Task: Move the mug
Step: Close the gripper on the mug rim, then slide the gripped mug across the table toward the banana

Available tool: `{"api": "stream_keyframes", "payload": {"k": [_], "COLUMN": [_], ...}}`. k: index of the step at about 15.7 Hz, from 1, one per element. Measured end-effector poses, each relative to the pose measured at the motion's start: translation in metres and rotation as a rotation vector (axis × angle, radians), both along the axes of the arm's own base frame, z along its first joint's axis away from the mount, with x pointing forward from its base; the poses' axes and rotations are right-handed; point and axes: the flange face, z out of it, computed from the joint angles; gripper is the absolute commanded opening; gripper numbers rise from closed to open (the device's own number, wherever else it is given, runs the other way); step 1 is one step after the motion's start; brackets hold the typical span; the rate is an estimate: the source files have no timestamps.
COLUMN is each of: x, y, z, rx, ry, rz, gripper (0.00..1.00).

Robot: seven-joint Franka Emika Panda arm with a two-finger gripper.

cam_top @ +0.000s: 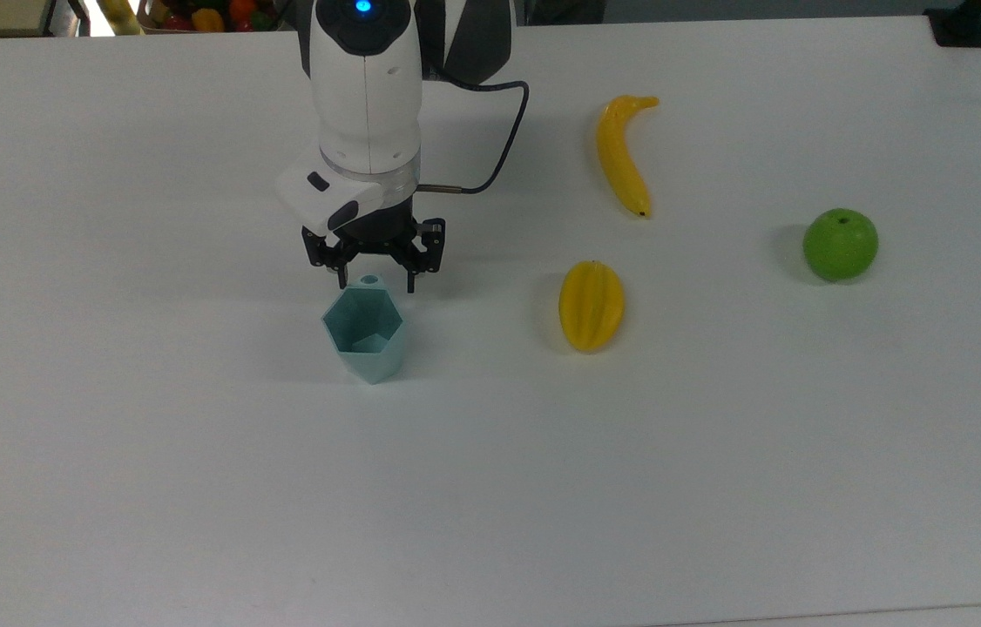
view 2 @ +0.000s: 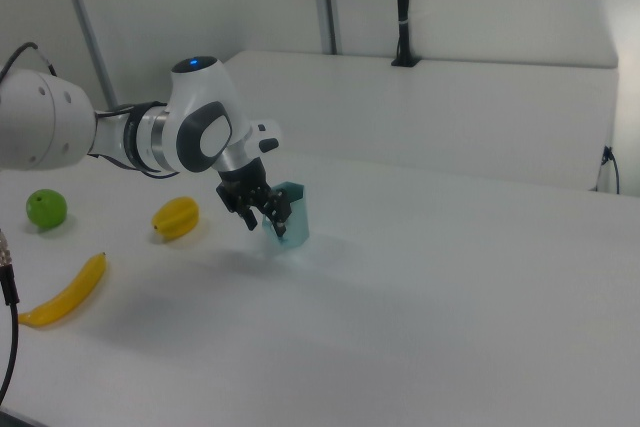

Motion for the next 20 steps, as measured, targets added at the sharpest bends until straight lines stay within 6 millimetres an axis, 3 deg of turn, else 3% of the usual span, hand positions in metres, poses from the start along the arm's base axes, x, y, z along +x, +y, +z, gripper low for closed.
{"api": "stream_keyframes", "payload": {"k": [4, 7, 14, 20], "x": [0.003, 0.004, -0.002, -0.067], "y": [-0.002, -0.002, 0.002, 0.022], "z": [-0.005, -0.006, 0.001, 0.019], "rx": [0.006, 0.008, 0.018, 0.014], "ry": [-0.021, -0.023, -0.032, -0.003], "rz": [-0.008, -0.017, -0.074, -0.115], "gripper": [0.13, 0.01, 0.01, 0.02]}}
